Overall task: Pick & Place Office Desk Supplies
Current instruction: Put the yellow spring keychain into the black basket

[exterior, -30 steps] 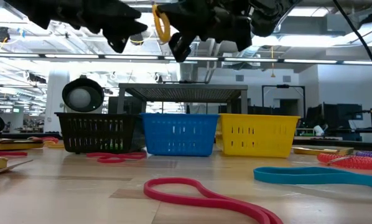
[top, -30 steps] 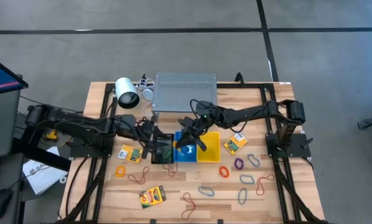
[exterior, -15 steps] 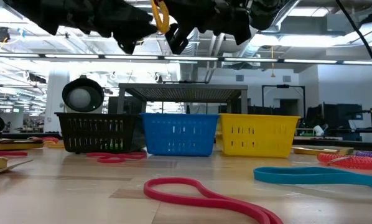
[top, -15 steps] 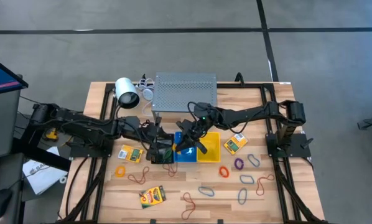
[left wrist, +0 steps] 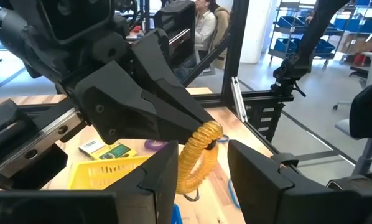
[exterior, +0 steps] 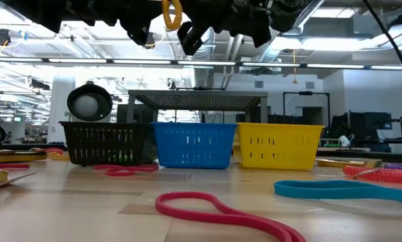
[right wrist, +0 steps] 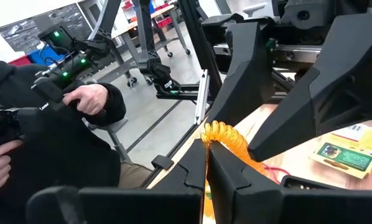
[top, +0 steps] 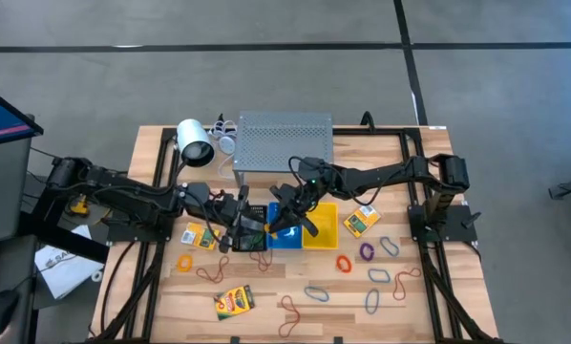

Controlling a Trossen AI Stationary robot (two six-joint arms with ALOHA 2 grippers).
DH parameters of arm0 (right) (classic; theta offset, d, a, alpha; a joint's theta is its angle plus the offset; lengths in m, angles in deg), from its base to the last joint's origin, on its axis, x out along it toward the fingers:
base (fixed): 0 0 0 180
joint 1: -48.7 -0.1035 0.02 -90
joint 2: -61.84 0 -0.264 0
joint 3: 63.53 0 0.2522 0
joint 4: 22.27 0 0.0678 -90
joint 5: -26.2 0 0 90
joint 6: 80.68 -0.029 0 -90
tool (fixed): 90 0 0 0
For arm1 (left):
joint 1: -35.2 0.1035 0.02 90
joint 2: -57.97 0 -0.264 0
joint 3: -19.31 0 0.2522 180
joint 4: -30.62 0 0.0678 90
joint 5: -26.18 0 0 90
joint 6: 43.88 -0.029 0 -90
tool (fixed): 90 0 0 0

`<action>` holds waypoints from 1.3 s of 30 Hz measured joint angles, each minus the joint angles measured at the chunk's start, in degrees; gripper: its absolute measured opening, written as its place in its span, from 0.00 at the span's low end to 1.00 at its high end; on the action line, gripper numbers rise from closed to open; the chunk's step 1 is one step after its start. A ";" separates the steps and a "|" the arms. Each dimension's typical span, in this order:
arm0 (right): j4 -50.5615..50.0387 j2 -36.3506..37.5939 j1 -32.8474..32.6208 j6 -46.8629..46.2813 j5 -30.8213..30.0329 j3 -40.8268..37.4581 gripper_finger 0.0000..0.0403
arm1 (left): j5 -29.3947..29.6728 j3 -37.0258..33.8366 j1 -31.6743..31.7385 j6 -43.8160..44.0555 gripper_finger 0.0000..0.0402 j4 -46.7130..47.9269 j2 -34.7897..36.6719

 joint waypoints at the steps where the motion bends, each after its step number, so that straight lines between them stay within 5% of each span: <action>1: -0.02 0.00 0.00 0.00 0.00 0.00 0.00 | 0.00 0.00 0.00 0.00 0.34 -0.01 0.00; 39: 2.90 -0.04 -0.45 1.40 1.51 1.42 0.00 | 0.02 0.00 -0.02 0.00 0.30 -1.92 0.00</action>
